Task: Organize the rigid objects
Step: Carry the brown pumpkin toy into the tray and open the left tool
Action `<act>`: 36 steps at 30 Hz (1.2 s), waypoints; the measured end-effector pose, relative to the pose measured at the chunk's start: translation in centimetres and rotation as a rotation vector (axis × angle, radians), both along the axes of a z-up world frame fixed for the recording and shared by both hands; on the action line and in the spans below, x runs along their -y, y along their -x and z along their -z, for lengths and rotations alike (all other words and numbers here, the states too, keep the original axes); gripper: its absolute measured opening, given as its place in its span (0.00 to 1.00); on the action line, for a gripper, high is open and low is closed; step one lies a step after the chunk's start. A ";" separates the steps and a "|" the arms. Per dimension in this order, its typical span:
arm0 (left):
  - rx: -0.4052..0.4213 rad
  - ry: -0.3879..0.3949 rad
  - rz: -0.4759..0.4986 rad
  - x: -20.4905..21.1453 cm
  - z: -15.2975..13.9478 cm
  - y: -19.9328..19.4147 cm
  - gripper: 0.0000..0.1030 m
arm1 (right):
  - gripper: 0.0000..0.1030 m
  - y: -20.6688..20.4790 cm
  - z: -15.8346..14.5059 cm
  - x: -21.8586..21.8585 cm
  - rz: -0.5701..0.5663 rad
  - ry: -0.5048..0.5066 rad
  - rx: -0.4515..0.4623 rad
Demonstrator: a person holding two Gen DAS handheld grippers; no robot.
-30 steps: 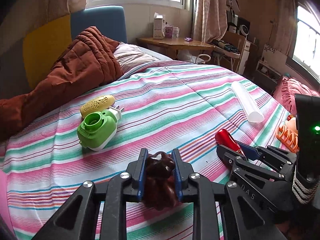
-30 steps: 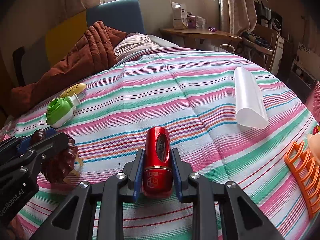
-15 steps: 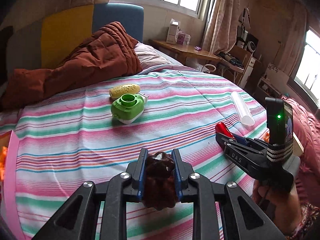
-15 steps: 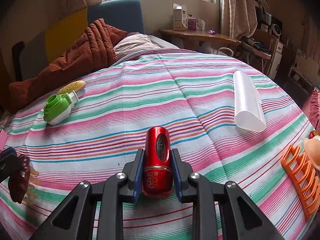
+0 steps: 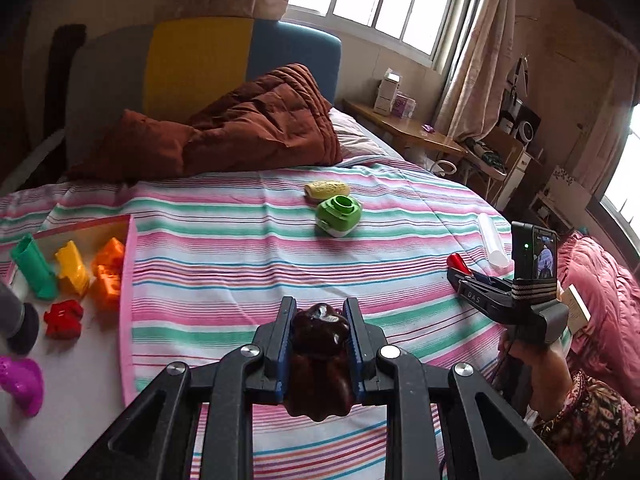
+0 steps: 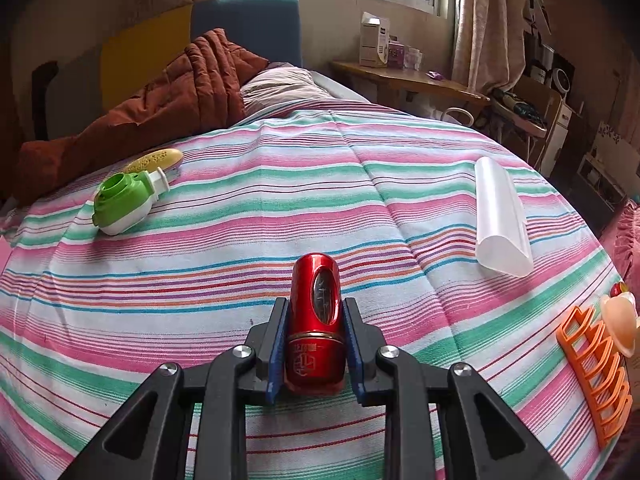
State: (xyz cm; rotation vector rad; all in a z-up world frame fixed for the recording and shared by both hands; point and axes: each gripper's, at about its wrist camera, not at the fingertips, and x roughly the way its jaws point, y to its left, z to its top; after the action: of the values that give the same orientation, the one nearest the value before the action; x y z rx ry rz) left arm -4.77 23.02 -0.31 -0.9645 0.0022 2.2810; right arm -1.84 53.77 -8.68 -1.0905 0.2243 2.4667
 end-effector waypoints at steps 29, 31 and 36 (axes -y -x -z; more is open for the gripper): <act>0.058 0.124 -0.353 16.2 3.6 6.9 0.23 | 0.25 -1.3 -0.4 4.9 -0.084 -0.055 -0.006; 0.040 0.130 -0.351 16.4 3.4 7.0 0.25 | 0.25 -1.3 -0.3 5.0 -0.082 -0.060 -0.002; -0.009 0.114 -0.360 16.7 2.5 6.0 0.49 | 0.25 -1.2 -0.2 5.2 -0.077 -0.073 0.009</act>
State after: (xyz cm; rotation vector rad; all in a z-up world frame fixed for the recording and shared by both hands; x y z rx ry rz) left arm -10.78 6.28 -2.85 -1.0845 -0.0414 2.6375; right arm -0.69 48.59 -8.47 -1.0991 0.0903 2.5161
